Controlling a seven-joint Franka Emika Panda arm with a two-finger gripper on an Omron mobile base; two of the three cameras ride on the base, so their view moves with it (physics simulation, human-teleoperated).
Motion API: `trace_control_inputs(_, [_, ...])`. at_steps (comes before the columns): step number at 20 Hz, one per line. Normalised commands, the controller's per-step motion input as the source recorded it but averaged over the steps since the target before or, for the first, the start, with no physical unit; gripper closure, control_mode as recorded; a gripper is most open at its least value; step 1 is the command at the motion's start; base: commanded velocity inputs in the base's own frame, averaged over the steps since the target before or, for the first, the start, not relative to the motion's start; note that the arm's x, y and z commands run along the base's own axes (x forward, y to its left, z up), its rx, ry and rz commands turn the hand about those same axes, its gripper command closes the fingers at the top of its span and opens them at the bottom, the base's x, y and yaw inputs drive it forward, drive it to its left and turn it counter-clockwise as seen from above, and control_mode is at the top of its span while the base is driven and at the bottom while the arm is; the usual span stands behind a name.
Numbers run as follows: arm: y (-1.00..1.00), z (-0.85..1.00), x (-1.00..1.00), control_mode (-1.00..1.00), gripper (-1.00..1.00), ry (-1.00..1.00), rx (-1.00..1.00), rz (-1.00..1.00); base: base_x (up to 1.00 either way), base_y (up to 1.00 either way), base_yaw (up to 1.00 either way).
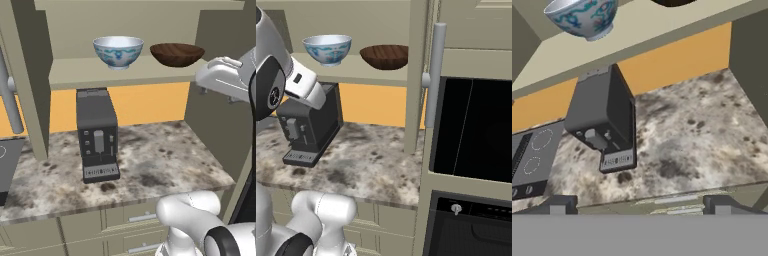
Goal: Move the bowls from the cabinet to the plates on the dining table.
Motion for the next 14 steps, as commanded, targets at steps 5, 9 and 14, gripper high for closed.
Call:
trace_control_inputs(5, [0.00,0.00,0.16,-1.00,-1.00,0.00,0.00,-0.01,0.00,0.00,0.00])
trace_control_inputs(9, [0.00,-0.01,0.42,-1.00,-1.00,0.00,0.00,-0.01,0.00,0.00,0.00])
trace_control_inputs(14, [0.00,-0.01,0.25,-1.00,-1.00,-0.08,0.00,-0.02,0.00,0.00,0.00])
